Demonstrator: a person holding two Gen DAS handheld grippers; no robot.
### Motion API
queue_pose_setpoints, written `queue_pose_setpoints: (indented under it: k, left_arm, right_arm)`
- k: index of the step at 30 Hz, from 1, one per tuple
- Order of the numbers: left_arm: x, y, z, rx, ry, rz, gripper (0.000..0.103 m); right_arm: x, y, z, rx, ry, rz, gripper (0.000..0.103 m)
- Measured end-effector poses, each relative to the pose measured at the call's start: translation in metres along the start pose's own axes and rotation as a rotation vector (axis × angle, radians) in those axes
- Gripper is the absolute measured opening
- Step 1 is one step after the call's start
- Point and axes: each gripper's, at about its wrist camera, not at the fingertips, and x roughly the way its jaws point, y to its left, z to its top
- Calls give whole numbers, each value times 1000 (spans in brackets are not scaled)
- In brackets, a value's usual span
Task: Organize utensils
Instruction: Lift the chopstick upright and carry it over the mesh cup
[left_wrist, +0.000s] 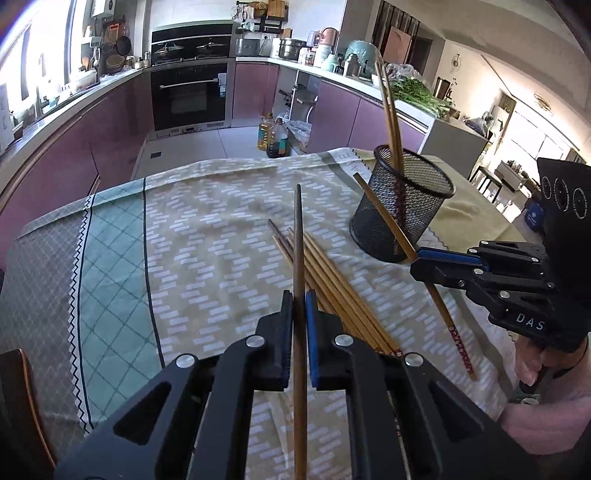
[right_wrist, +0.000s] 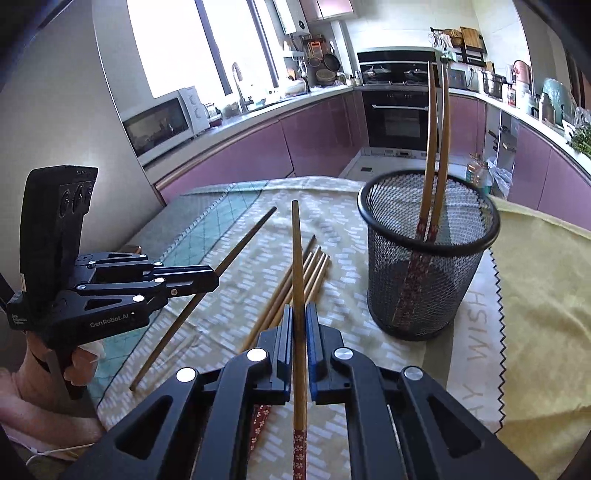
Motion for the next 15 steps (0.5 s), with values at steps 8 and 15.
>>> queue_pose_setpoints:
  k: [8,15]
  left_arm:
    - [-38,-10,17,-10,-88,-109,8]
    - [-69,-17,25,-6,-161,-182,8]
  right_arm:
    - [-34,-2,10,-4,-95,16,6]
    - [-50,-8,13,0,-147,31,6]
